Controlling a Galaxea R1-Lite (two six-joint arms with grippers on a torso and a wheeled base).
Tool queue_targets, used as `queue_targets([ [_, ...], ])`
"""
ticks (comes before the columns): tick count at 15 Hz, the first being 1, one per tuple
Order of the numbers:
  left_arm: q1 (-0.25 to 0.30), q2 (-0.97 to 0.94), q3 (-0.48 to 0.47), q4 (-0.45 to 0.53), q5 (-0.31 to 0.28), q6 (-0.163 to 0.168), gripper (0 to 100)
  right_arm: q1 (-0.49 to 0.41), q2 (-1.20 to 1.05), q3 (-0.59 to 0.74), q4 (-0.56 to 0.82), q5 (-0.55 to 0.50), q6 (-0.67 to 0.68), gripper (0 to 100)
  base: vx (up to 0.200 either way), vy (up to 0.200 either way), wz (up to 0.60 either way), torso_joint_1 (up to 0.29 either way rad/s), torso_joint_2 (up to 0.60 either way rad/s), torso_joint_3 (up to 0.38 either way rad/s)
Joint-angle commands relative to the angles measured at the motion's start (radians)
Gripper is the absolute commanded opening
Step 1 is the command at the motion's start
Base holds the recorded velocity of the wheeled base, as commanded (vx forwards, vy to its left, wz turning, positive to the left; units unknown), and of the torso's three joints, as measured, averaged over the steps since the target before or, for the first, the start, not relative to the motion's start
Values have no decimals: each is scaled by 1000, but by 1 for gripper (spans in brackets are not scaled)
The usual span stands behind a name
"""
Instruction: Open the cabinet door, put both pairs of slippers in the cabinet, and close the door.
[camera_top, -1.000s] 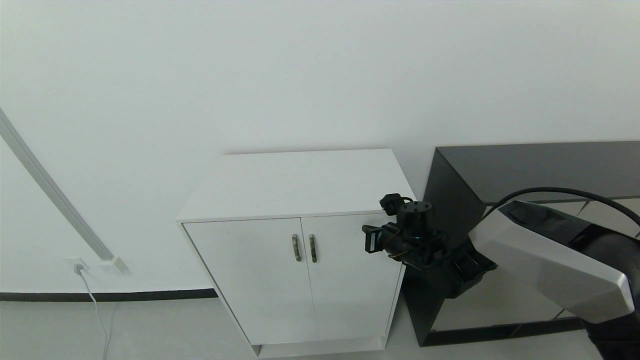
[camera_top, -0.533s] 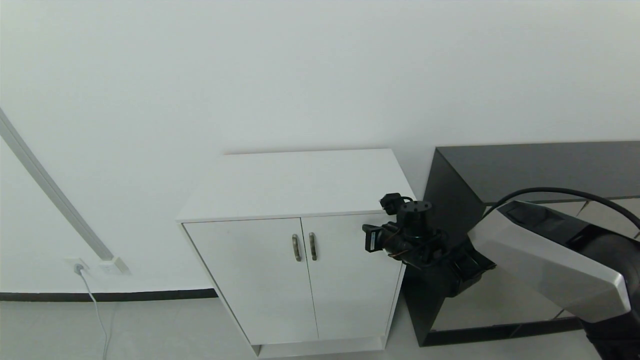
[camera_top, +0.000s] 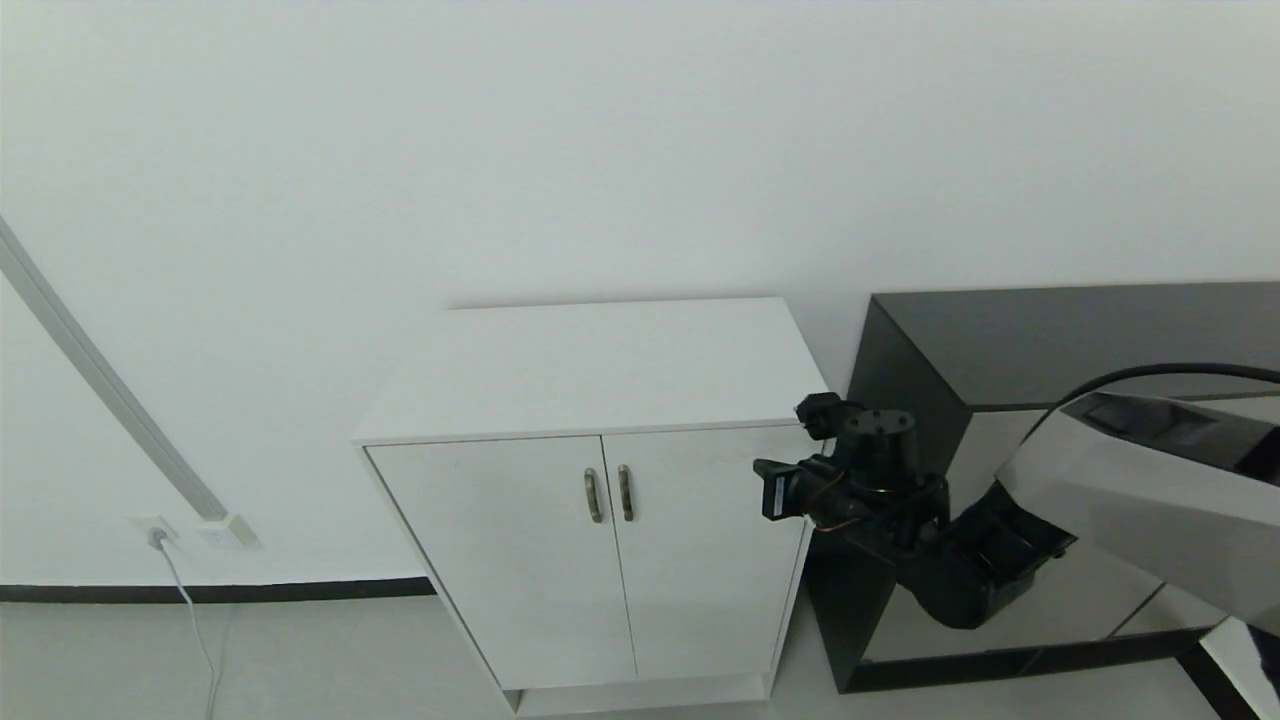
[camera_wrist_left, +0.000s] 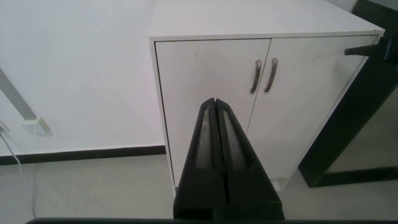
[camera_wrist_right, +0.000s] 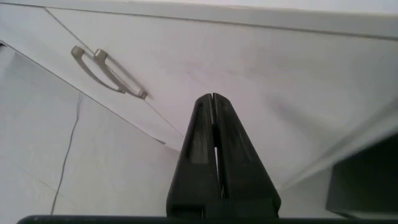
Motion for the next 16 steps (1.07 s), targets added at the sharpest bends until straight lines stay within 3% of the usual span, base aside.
queue_targets([
  [1,0,1,0,0,1,-1,0,-15,-187,192,-62,-24,-12,0,0,0,0,0,0,0],
  [4,0,1,0,2,1,-1,0,-67,-338,347,-83,-60,-31,0,0,0,0,0,0,0],
  [7,0,1,0,0,1,-1,0,-190,-533,539,-82,-66,-54,0,0,0,0,0,0,0],
  [8,0,1,0,0,1,-1,0,-193,-536,542,-82,-66,-54,0,0,0,0,0,0,0],
  [9,0,1,0,0,1,-1,0,-277,-617,643,-82,-65,-69,0,0,0,0,0,0,0],
  [13,0,1,0,0,1,-1,0,-426,-740,809,-82,-65,-112,0,0,0,0,0,0,0],
  [16,0,1,0,0,1,-1,0,-477,-839,912,-80,-65,-126,0,0,0,0,0,0,0],
])
